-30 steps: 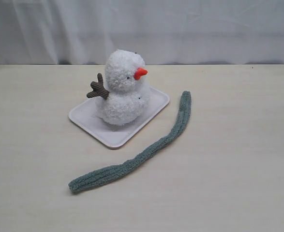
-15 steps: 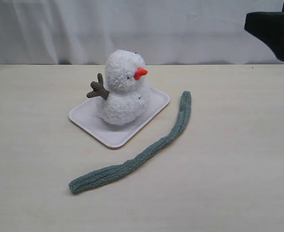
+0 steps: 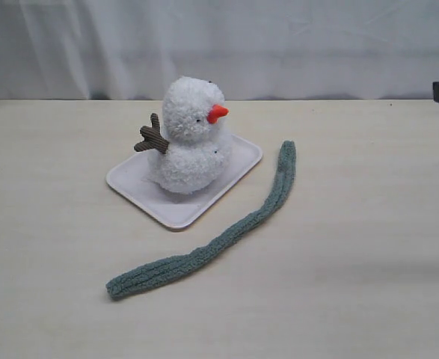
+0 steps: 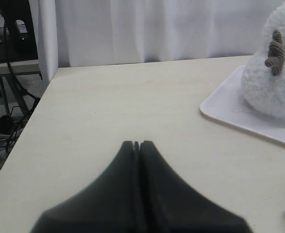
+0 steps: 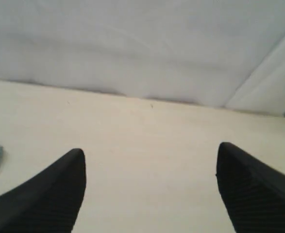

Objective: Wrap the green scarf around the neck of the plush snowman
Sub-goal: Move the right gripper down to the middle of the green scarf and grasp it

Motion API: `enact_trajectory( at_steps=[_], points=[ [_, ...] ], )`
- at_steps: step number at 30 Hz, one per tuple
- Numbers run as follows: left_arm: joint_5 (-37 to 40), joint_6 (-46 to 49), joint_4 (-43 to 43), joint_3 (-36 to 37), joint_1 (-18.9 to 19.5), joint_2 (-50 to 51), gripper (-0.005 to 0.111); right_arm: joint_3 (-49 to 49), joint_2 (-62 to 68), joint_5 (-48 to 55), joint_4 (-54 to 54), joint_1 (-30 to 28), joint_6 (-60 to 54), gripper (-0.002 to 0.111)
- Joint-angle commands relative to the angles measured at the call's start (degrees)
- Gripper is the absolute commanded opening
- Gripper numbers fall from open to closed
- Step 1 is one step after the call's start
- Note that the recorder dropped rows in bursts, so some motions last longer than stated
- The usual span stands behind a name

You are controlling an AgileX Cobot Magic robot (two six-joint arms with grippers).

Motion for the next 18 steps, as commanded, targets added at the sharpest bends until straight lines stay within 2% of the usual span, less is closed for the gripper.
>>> enact_trajectory(
  at_steps=[1, 3, 5, 8, 11, 13, 18],
  points=[
    [-0.5, 0.0, -0.1, 0.1, -0.3, -0.1, 0.0, -9.0, 7.4, 21.7, 33.2, -0.1, -36.9, 0.07],
    [-0.5, 0.0, -0.1, 0.1, -0.3, -0.1, 0.0, -12.6, 9.8, 26.7, 42.3, -0.1, -42.8, 0.07],
    [-0.5, 0.0, -0.1, 0.1, -0.3, -0.1, 0.0, -14.3, 11.3, 28.0, 53.0, 0.6, -55.6, 0.069],
    [-0.5, 0.0, -0.1, 0.1, -0.3, -0.1, 0.0, -14.1, 12.3, 29.0, 68.2, 3.2, -80.6, 0.067],
    [-0.5, 0.0, -0.1, 0.1, -0.3, -0.1, 0.0, -12.2, 12.3, 29.8, 81.4, 8.4, -106.5, 0.067],
    [-0.5, 0.0, -0.1, 0.1, -0.3, -0.1, 0.0, -10.7, 12.3, 29.5, 85.5, 13.2, -118.2, 0.067],
    [-0.5, 0.0, -0.1, 0.1, -0.3, -0.1, 0.0, -5.9, 12.3, 19.3, 81.8, 25.4, -128.3, 0.067]
  ],
)
